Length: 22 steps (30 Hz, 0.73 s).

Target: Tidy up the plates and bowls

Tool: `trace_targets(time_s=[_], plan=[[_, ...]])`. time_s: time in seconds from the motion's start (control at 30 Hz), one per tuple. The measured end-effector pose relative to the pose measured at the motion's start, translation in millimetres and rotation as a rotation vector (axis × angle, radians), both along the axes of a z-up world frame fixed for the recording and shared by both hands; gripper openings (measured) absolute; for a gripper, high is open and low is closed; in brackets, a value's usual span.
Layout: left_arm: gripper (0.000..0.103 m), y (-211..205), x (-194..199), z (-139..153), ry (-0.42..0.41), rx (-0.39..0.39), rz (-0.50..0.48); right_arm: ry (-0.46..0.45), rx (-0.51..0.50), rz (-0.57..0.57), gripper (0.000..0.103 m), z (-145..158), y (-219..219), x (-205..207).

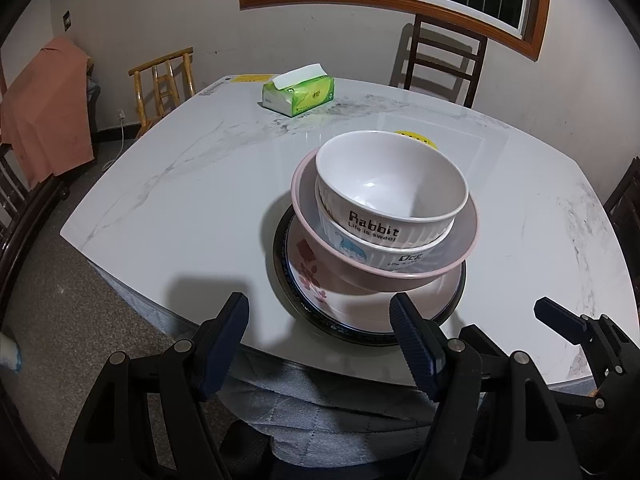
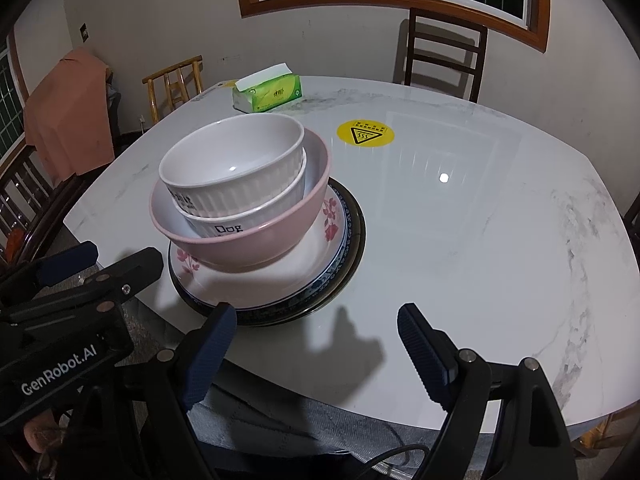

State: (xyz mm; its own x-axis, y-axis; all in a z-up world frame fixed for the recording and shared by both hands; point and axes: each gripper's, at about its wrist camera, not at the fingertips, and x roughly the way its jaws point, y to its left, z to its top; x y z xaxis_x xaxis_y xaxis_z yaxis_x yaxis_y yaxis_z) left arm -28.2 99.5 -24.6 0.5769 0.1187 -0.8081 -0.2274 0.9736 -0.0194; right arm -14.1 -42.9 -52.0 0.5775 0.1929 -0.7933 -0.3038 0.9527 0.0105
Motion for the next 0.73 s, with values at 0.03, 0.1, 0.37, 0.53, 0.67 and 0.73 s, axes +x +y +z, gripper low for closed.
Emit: trace_targets(time_s=[0.03,0.1,0.37,0.53,0.67,0.73], plan=[[0.07,-0.3,-0.1,0.0,0.0,0.0,0.0,0.002,0.0,0.002,0.085,-0.2,-0.4,0.0],[0.07,-0.8,0.9,-0.3,0.001,0.0,-0.001,0.005,-0.004,-0.001,0.085,-1.0,-0.8,0.7],[0.07,-1.8,1.5,-1.8,-0.001,-0.008,-0.006,-0.001,-0.007,0.005,0.085,0.5,0.7,1.4],[0.07,0.8,2.1,-3.5,0.001,-0.021,-0.01,0.004,-0.006,0.01,0.085,-0.3,2.3,1.5],[0.07,0.9,1.3,-3.6,-0.002,-0.018,-0.017,0.003,-0.006,0.011,0.085,-0.8,3.7,3.3],[0.07,1.6,1.4,-3.2,-0.004,-0.027,-0.021,0.002,-0.005,0.012,0.085,-0.6,4.6,4.1]])
